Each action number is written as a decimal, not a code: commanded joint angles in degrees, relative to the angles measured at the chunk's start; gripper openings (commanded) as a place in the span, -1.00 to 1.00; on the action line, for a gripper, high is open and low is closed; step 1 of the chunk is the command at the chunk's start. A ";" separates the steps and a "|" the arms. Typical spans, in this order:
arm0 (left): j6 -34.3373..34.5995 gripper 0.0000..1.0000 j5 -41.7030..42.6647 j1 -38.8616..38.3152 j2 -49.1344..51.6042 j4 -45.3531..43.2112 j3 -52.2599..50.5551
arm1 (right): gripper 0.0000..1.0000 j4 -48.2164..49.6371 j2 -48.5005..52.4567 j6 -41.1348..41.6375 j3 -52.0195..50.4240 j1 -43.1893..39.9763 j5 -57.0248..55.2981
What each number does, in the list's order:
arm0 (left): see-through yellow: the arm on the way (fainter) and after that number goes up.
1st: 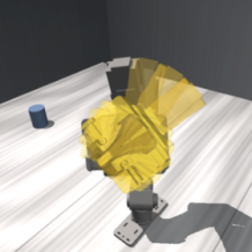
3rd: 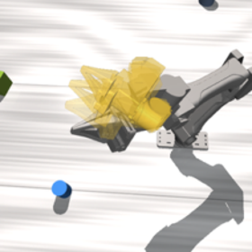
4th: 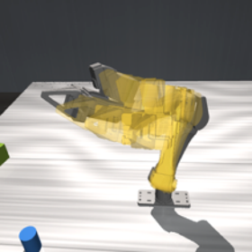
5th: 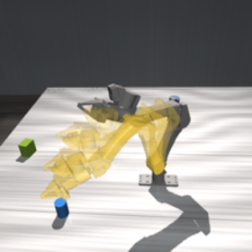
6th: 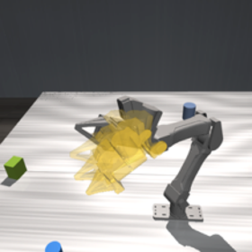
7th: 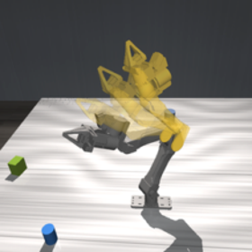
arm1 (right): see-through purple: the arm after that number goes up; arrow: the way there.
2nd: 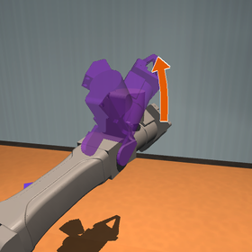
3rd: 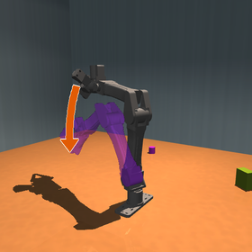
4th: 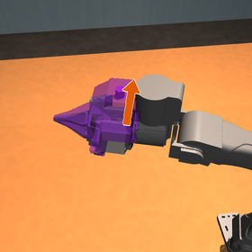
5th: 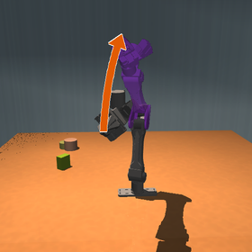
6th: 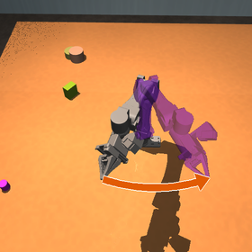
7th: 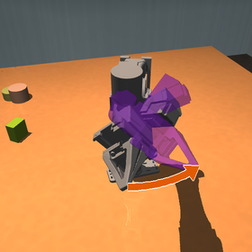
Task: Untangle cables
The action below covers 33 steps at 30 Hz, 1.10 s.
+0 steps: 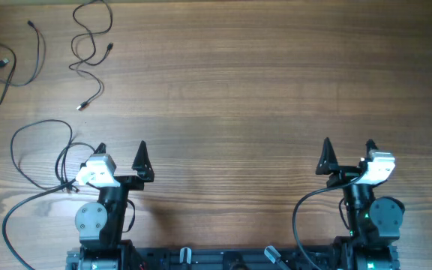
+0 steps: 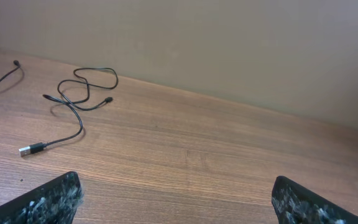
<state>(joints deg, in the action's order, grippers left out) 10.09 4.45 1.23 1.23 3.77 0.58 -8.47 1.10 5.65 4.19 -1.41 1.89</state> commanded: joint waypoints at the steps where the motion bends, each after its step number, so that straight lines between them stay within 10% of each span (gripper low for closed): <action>1: -1.29 1.00 1.05 0.17 -0.09 0.17 -0.26 | 0.99 0.46 -0.94 -4.13 -0.48 1.49 0.63; 33: -1.29 1.00 1.05 0.17 -0.09 0.17 -0.26 | 0.99 8.63 -0.94 -1.16 -3.91 1.57 0.66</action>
<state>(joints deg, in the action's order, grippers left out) 10.09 4.43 1.23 1.23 3.77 0.60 -0.14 1.04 4.64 0.45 -0.14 1.89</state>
